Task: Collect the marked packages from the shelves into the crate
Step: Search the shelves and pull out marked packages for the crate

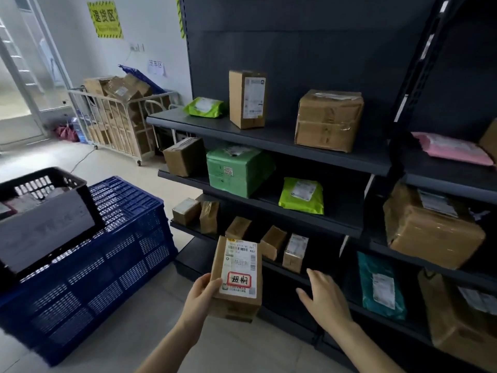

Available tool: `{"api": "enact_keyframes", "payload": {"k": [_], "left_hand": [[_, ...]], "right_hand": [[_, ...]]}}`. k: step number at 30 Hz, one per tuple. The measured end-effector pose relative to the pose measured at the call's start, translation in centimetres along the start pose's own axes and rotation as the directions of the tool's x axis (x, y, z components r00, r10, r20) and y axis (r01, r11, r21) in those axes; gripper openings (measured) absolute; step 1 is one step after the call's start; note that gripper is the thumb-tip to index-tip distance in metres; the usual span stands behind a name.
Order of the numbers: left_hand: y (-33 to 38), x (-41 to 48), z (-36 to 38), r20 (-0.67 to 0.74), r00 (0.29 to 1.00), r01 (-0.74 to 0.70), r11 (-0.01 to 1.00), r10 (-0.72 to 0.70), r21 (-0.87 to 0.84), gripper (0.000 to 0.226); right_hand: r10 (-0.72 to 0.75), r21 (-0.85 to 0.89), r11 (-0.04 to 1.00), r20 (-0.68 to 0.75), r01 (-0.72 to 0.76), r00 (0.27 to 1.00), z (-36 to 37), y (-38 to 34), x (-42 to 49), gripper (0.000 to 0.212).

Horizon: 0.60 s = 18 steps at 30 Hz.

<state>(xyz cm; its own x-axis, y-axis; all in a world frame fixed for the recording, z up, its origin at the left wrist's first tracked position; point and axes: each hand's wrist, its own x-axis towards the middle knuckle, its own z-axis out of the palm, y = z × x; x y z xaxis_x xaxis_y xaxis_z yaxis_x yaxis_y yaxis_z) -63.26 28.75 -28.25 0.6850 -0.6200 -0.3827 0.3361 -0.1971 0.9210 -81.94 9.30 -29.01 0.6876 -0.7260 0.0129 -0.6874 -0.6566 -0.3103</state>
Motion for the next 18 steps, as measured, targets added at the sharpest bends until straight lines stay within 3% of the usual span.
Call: {"api": "enact_keyframes", "payload": {"k": [9, 18], "left_hand": [[1.3, 14.5, -1.0, 0.053, 0.993, 0.100, 0.994, -0.103, 0.052, 0.034], [-2.7, 26.4, 1.7, 0.159, 0.968, 0.183, 0.981, -0.191, 0.064, 0.046]], "right_hand": [[0.107, -0.075, 0.992, 0.073, -0.101, 0.992, 5.7, -0.4, 10.2, 0.058], [0.242, -0.069, 0.969, 0.042, -0.239, 0.969, 11.5, 2.4, 16.2, 0.058]]}}
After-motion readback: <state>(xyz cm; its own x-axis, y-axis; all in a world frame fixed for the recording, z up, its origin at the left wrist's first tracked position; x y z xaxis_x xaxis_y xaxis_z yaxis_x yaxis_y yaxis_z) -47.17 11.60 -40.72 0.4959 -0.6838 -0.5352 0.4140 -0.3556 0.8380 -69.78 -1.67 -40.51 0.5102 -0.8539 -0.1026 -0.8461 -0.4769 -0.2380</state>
